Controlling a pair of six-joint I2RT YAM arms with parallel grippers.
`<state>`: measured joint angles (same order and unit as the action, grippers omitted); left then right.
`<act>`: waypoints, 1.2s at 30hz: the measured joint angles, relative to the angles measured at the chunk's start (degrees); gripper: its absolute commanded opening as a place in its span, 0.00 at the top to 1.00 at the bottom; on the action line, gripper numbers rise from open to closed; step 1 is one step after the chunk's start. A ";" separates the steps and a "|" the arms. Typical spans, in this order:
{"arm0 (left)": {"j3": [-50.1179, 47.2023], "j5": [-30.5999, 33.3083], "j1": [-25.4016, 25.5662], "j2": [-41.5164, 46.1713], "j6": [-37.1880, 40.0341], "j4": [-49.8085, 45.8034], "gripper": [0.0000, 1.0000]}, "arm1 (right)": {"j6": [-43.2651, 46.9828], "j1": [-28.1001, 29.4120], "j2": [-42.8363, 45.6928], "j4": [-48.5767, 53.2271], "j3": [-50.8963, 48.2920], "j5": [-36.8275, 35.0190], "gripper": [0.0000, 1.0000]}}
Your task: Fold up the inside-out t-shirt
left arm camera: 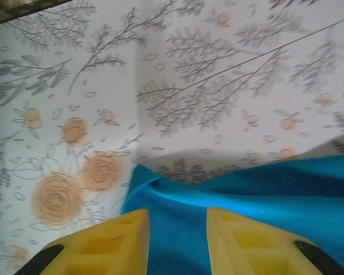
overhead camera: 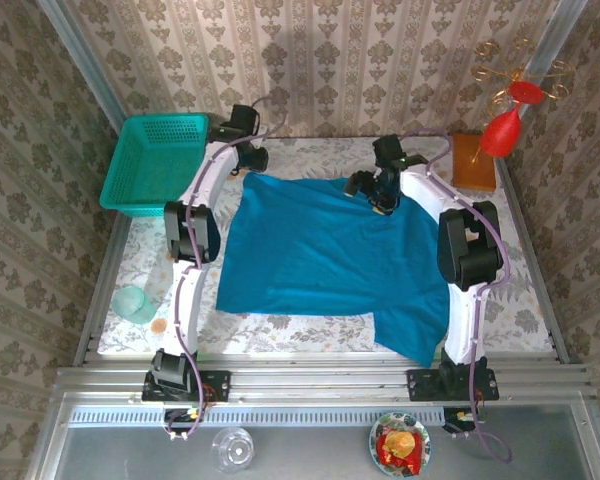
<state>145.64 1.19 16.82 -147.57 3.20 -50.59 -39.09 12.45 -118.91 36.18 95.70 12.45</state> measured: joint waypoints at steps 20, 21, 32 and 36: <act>-37.27 -7.06 2.54 25.73 -11.19 1.75 0.70 | 4.55 -7.96 9.97 -2.45 -11.96 4.70 0.16; -39.80 -8.09 2.89 27.96 -12.37 2.73 0.69 | 5.49 -9.46 10.34 -2.56 -11.96 4.74 0.18; -63.78 -11.82 3.30 30.99 -21.64 8.72 0.76 | 16.04 -16.68 2.62 2.69 1.20 2.03 0.32; -64.72 -11.50 0.87 31.61 -22.69 9.84 0.77 | 19.80 -16.68 -4.11 5.16 10.71 -1.77 0.38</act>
<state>80.93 -10.31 17.69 -115.96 -19.49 -40.75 -19.29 -4.23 -123.02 41.34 106.41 10.68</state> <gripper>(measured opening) 0.235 0.642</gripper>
